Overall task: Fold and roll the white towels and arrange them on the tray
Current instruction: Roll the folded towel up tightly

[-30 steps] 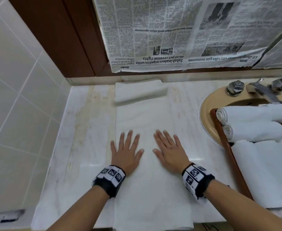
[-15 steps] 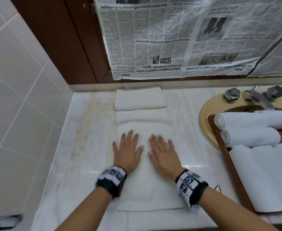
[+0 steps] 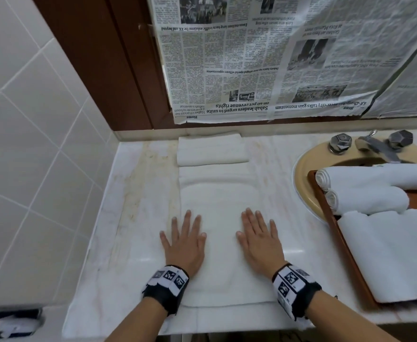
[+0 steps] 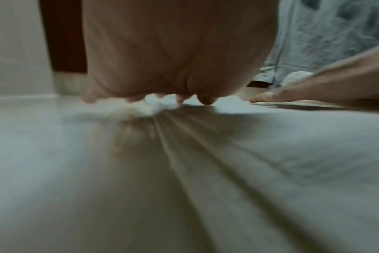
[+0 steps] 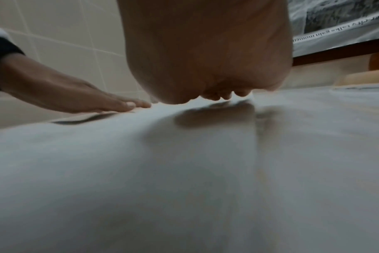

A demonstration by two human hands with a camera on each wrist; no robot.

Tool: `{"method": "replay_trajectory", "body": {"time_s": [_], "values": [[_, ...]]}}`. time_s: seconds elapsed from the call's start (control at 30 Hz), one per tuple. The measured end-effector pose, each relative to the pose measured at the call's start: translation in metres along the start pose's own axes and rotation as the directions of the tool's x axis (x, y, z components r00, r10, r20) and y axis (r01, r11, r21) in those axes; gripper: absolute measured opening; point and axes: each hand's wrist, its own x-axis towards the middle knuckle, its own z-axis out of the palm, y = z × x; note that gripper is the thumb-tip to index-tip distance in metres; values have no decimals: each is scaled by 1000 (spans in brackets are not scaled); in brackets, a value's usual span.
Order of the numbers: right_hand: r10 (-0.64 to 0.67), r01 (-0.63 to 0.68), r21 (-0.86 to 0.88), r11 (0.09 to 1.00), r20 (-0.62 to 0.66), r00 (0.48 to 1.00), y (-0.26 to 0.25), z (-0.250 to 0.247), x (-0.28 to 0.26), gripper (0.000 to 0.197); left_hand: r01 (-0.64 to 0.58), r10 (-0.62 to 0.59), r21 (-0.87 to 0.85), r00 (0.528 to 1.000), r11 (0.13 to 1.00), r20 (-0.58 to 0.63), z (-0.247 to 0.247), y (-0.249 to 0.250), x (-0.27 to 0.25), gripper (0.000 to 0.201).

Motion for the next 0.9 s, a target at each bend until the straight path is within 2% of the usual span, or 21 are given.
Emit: {"method": "replay_trajectory", "body": {"time_s": [0.1,0.17,0.33,0.43,0.5,0.53,0.6,0.67,0.7,0.77,0.9], "values": [[-160,159,29,987,44,986,-22,20,-34,64,-111,109,67,993,992,36,13,9,-26,54],[-208,210,-29,977,53,977,-24,34,-49,61,-122,117,92,991,988,58,23,6,-38,53],[-160,160,-49,986,6,987,-2,36,-57,62,-17,17,32,1000,999,18,26,-27,-50,52],[-110,112,27,993,-87,990,4,33,-65,60,10,-10,-5,1000,1000,-3,25,-40,-59,54],[-94,109,86,990,-167,981,9,32,-82,56,-10,7,-71,999,997,-50,26,-43,-70,64],[-121,146,101,984,-218,968,11,33,-93,53,-59,50,-99,995,993,-87,26,-43,-77,67],[-207,247,118,962,-275,939,14,30,-117,45,-261,237,-121,954,958,-186,31,-44,-92,61],[-304,335,102,937,-236,923,18,29,-132,40,-448,416,-90,876,890,-244,39,-44,-106,45],[-343,363,70,929,-203,917,20,30,-136,39,-493,467,-72,854,867,-228,43,-45,-110,39],[-368,373,-6,928,-178,912,20,33,-138,36,-524,507,-52,841,850,-190,45,-46,-112,33],[-363,348,-105,932,-275,890,13,38,-131,19,-518,519,61,830,853,-205,45,-44,-107,21]]}}
